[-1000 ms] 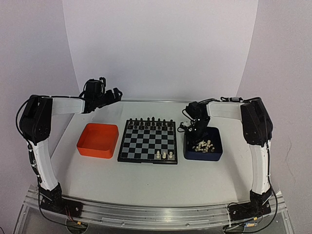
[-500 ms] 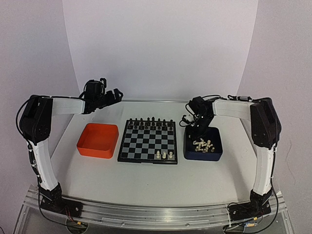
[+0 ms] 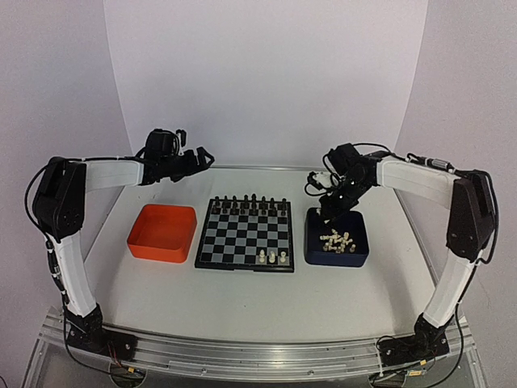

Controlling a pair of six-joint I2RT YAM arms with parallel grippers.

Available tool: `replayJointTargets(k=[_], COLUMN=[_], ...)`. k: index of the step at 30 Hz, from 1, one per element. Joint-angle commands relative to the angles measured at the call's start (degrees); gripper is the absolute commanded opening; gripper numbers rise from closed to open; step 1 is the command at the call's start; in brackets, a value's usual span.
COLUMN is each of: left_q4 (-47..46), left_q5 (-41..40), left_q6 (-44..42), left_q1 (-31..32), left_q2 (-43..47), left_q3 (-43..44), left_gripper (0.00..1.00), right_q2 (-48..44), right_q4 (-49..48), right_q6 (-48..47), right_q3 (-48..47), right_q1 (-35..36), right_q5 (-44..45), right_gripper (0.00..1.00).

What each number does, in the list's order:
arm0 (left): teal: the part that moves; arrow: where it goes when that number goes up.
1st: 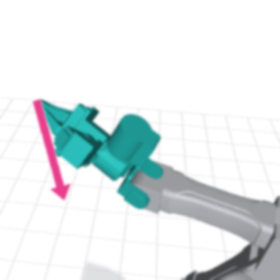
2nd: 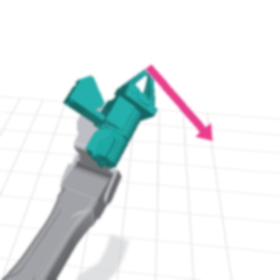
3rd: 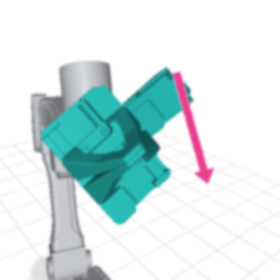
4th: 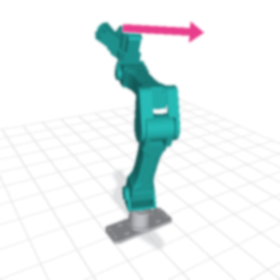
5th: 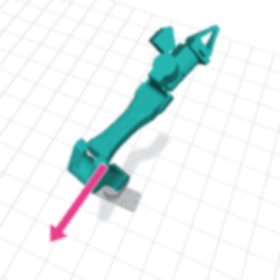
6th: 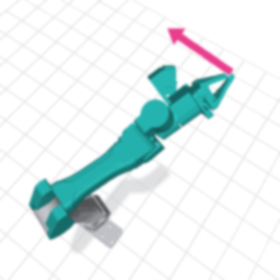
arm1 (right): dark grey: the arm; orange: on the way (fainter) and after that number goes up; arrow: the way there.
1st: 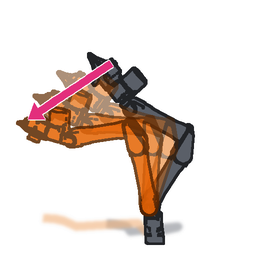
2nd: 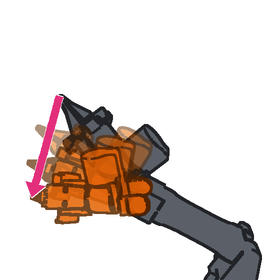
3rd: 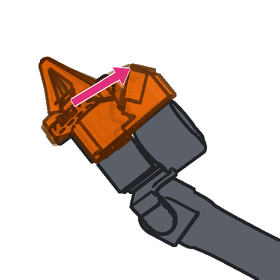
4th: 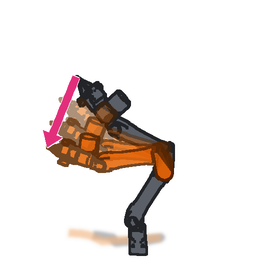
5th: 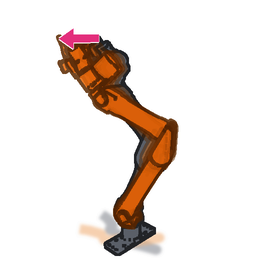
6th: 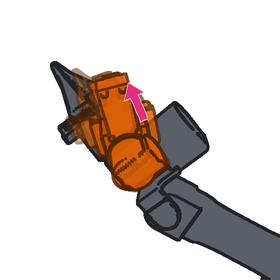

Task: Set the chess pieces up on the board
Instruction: Pick up the chess piece from the storage box, then place the chess piece on the chessboard.

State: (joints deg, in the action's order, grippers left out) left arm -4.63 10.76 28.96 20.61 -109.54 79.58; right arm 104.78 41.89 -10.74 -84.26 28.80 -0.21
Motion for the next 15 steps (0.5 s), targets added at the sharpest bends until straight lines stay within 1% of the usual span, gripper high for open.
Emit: replayJointTargets(k=[1,5,8,11,15], left_q4=[7.3,9.3,10.5,9.2,9.3], left_q5=[8.6,15.8,21.8,26.1,28.8], left_q6=[0.6,-0.5,-2.0,-2.2,-2.6], left_q1=[3.4,7.3,10.0,12.5,15.5], left_q2=[3.3,2.7,2.1,2.0,1.2], left_q3=[6.6,9.2,11.7,12.1,13.0], left_gripper=[0.99,0.96,0.95,0.93,0.89], right_q2=[-6.3,-6.7,-5.2,-3.8,-2.8], right_q4=[-8.6,-15.5,-17.9,-18.9,-20.1], right_q6=[-3.6,-3.5,-4.2,-5.7,-6.7], right_q3=[1.3,1.1,-1.5,-3.5,-4.7], right_q1=[0.2,0.4,1.4,3.5,5.5], right_q5=[-10.0,-19.9,-22.8,-24.4,-24.8], right_gripper=[0.0,0.0,0.0,0.0,0.0])
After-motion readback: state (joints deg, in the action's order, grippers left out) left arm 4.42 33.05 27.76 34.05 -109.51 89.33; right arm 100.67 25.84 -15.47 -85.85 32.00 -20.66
